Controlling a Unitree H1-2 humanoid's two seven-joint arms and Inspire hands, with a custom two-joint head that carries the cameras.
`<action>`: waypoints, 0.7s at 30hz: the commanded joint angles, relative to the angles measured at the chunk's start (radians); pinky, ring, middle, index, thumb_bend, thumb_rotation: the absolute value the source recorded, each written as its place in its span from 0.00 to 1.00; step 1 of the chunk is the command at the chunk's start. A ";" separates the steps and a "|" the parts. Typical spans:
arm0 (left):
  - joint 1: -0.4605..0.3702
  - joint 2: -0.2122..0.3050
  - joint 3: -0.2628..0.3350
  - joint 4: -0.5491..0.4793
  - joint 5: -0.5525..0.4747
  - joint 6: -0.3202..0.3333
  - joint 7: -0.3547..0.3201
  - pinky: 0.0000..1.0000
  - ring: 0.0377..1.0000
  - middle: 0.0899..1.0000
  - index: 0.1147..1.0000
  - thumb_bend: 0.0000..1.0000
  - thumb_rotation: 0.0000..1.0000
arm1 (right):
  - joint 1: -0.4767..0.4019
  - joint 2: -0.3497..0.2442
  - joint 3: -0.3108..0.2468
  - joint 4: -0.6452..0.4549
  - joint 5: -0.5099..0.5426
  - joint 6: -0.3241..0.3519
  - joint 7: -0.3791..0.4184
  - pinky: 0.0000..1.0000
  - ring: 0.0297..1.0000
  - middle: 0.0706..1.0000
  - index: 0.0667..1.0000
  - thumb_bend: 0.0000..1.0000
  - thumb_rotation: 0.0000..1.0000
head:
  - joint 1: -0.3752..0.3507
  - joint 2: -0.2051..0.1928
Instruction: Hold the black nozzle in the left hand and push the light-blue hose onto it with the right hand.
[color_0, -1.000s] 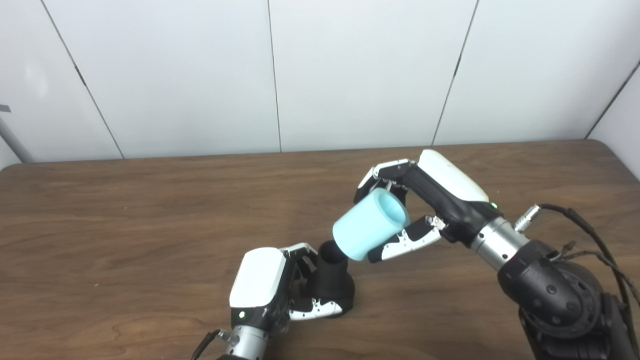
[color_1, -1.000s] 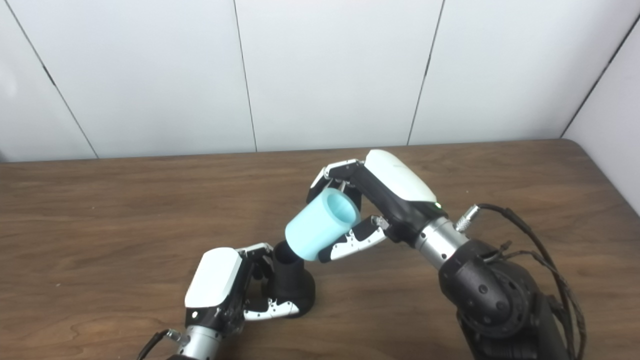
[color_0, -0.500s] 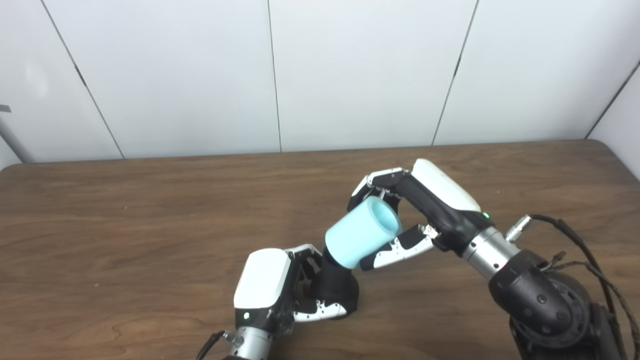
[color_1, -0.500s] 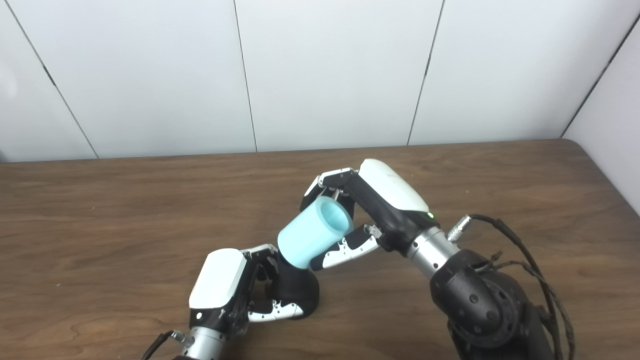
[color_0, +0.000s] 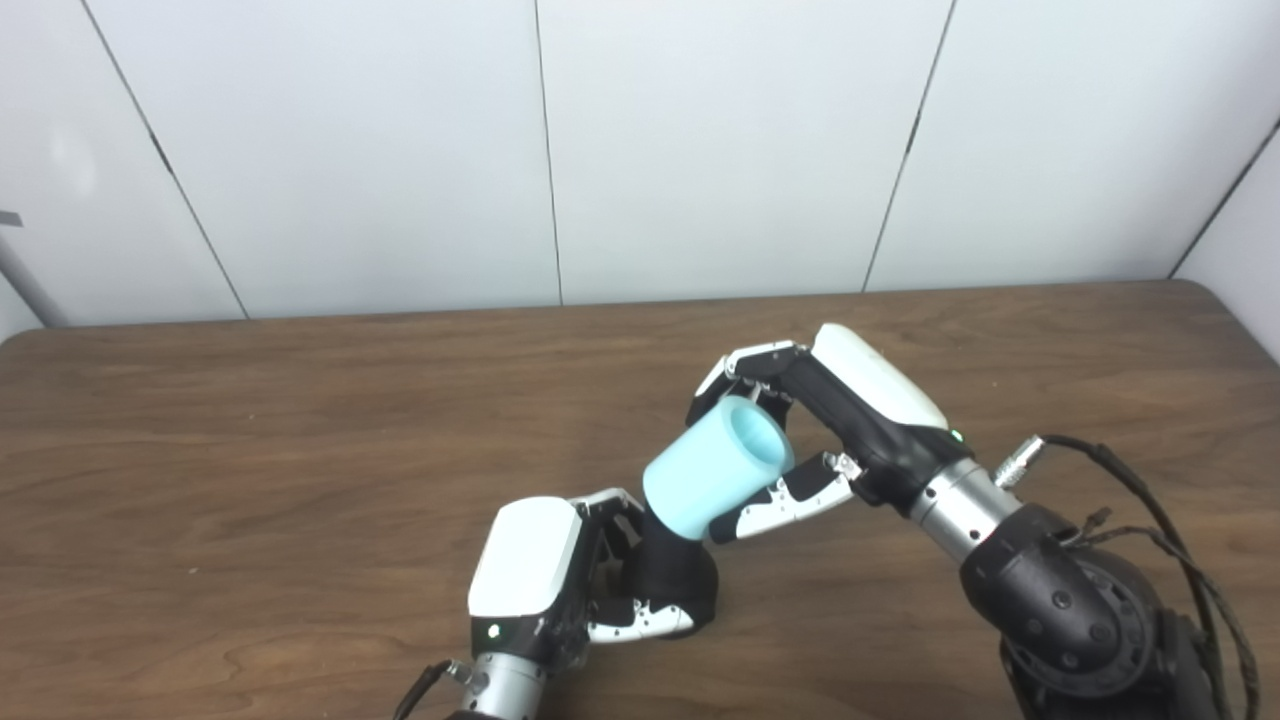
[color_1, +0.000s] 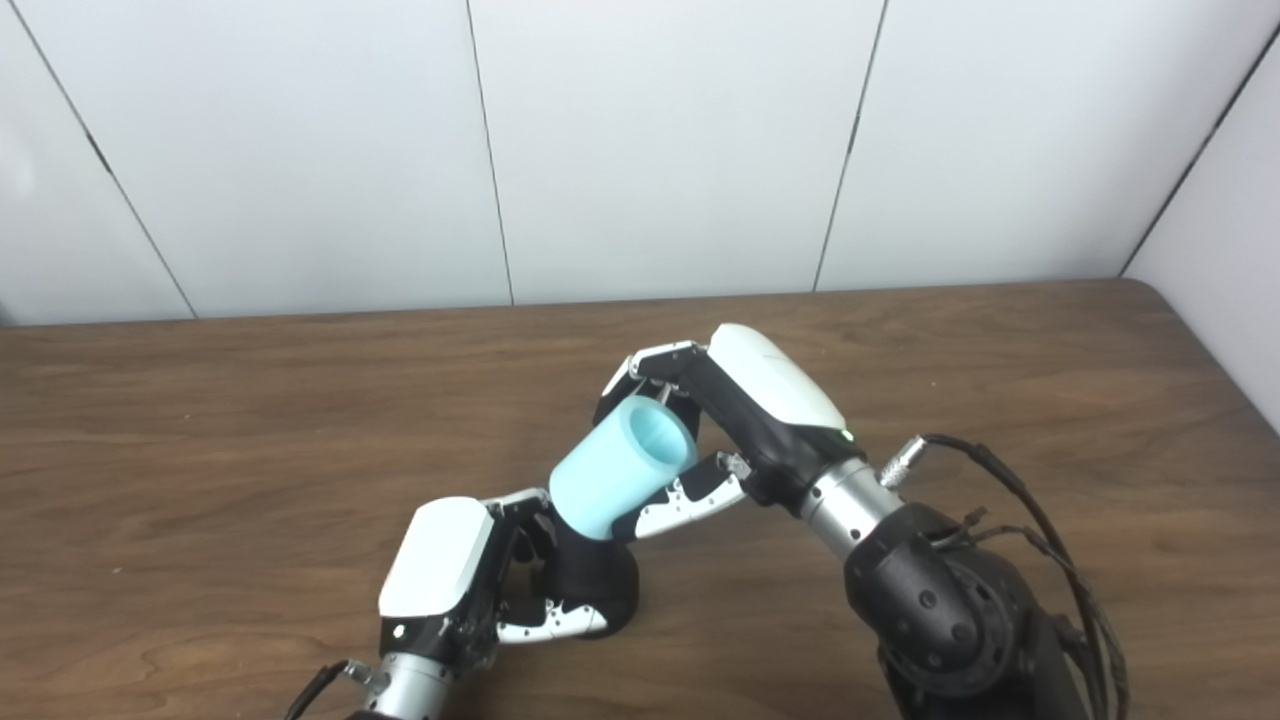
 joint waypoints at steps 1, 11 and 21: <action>-0.002 0.000 -0.012 0.012 0.020 0.002 -0.022 0.37 0.41 0.39 0.46 0.50 0.00 | -0.021 -0.014 0.001 -0.018 0.000 -0.012 0.000 0.36 0.36 0.47 0.47 0.51 0.00 | -0.001 0.001; -0.001 -0.005 -0.015 0.021 0.024 0.001 -0.017 0.38 0.42 0.39 0.46 0.50 0.00 | -0.040 -0.031 0.018 -0.009 0.002 -0.008 0.027 0.36 0.36 0.47 0.47 0.52 0.00 | 0.005 0.004; -0.009 -0.006 -0.020 0.020 0.027 0.006 -0.033 0.41 0.43 0.41 0.45 0.50 0.00 | -0.108 -0.009 0.053 0.012 0.004 0.002 0.042 0.33 0.34 0.46 0.48 0.51 0.00 | 0.009 0.002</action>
